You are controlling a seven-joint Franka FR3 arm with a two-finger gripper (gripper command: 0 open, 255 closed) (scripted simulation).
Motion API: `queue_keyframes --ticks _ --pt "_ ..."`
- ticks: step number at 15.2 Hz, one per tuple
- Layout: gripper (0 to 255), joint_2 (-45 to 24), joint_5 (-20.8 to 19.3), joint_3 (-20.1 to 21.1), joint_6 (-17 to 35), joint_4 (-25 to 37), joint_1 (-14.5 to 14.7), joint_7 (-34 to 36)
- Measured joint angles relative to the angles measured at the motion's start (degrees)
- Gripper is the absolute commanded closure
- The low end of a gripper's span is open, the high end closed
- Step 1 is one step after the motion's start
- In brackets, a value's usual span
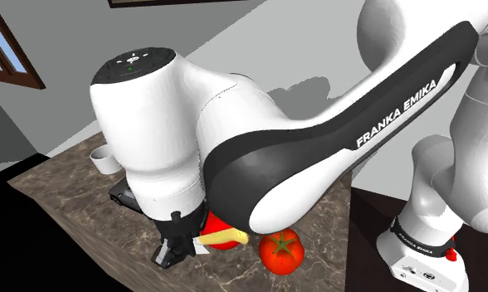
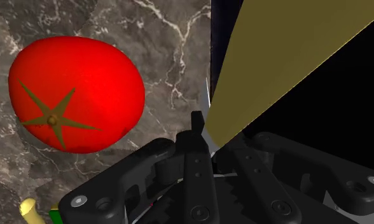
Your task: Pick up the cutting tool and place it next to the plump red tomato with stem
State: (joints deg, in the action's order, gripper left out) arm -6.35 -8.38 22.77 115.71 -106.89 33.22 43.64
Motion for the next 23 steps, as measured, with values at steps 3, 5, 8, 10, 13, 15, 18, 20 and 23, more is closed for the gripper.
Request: queue_keyframes --ticks 3,5,8,10,13,15,18,20,23 --pt "255 -0.5 -0.3 0.0 2.0 -1.6 0.1 0.5" --pt "255 -1.2 -0.8 -0.1 3.4 -2.4 0.0 0.7" --pt "255 -1.8 -1.2 -0.1 5.6 -4.1 0.2 1.3" --pt "255 -2.5 -1.7 -0.1 6.7 -4.5 0.3 1.8" --pt "255 -3.4 -2.4 -0.2 9.0 -5.9 0.4 2.4" --pt "255 -4.0 -2.8 -0.4 10.3 -6.8 0.4 2.6" --pt "255 -5.3 -3.6 -0.6 12.2 -7.6 0.5 3.2" --pt "255 -6.1 -4.2 -0.8 13.6 -8.3 0.6 3.8" --pt "255 -7.2 -5.0 -1.0 15.3 -9.1 0.7 4.4"
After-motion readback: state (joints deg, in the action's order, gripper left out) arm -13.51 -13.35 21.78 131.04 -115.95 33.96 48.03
